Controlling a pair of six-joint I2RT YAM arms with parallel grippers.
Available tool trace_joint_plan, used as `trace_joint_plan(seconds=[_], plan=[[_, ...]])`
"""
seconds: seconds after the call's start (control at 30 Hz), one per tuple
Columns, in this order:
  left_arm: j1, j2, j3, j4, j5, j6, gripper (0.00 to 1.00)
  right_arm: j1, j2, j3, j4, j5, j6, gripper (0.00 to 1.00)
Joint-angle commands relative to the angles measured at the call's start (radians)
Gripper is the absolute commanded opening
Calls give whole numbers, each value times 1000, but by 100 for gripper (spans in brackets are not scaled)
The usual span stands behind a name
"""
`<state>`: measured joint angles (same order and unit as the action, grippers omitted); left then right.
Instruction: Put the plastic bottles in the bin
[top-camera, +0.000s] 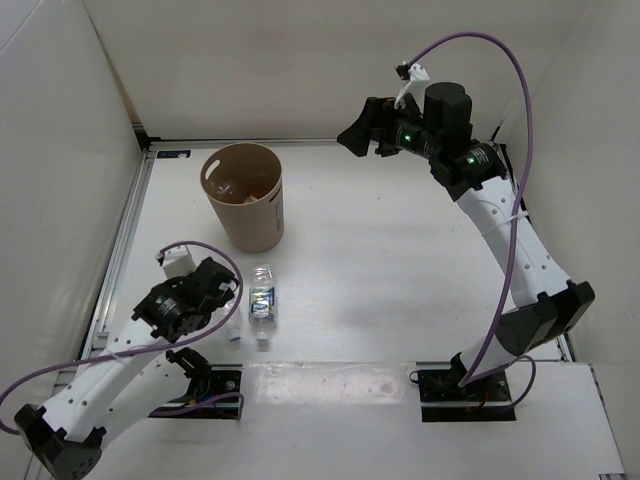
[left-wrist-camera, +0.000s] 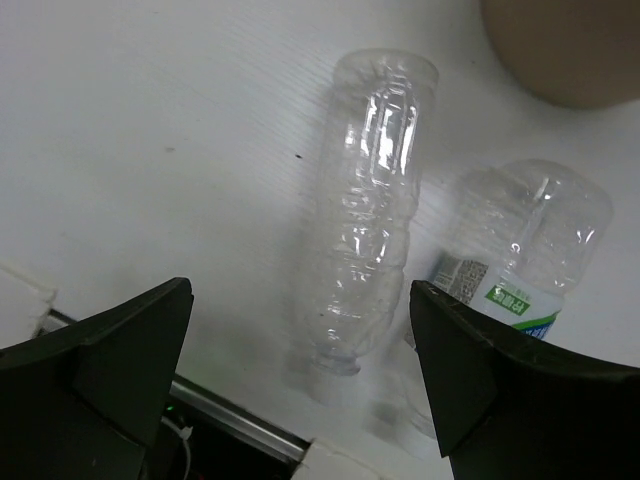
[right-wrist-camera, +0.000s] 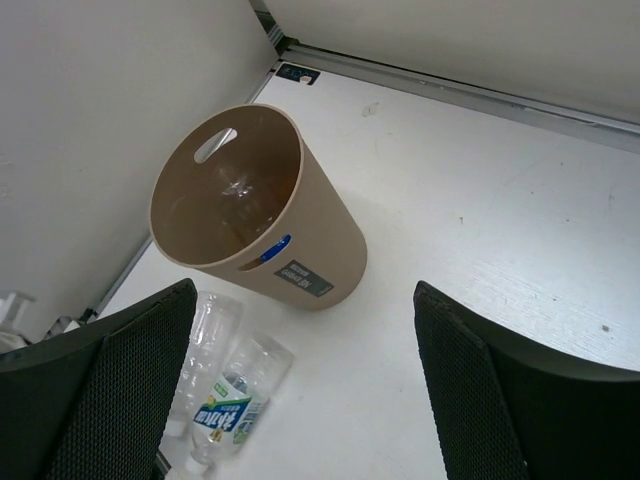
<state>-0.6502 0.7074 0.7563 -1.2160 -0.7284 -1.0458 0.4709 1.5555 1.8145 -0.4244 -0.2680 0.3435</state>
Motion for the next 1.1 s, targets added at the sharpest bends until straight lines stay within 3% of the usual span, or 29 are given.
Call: trace_joint_plan(seconds=[0.0,0.1,0.17,0.33,0.5,0.9,1.07], plan=[[-5,41,-67,150,121,61,100,-24,-60,-15,3,-43,23,90],[9,78,-97,275,216,125,100,-52,-72,-23,-16,-63,22,90],[23,124,-89,268,218,121,100,-72,-75,-27,-31,-76,25,90],[226,177,-129,355,394,222,100,-100,-83,-37,-40,-96,32,90],[359,243,-160,433,518,303,100,-114,-81,-27,-39,-109,35,90],[383,449,-130,483,577,346,100,-152,-74,-27,-50,-131,45,90],[386,451,-126,461,549,328,88,-163,-66,-20,-47,-142,57,90]])
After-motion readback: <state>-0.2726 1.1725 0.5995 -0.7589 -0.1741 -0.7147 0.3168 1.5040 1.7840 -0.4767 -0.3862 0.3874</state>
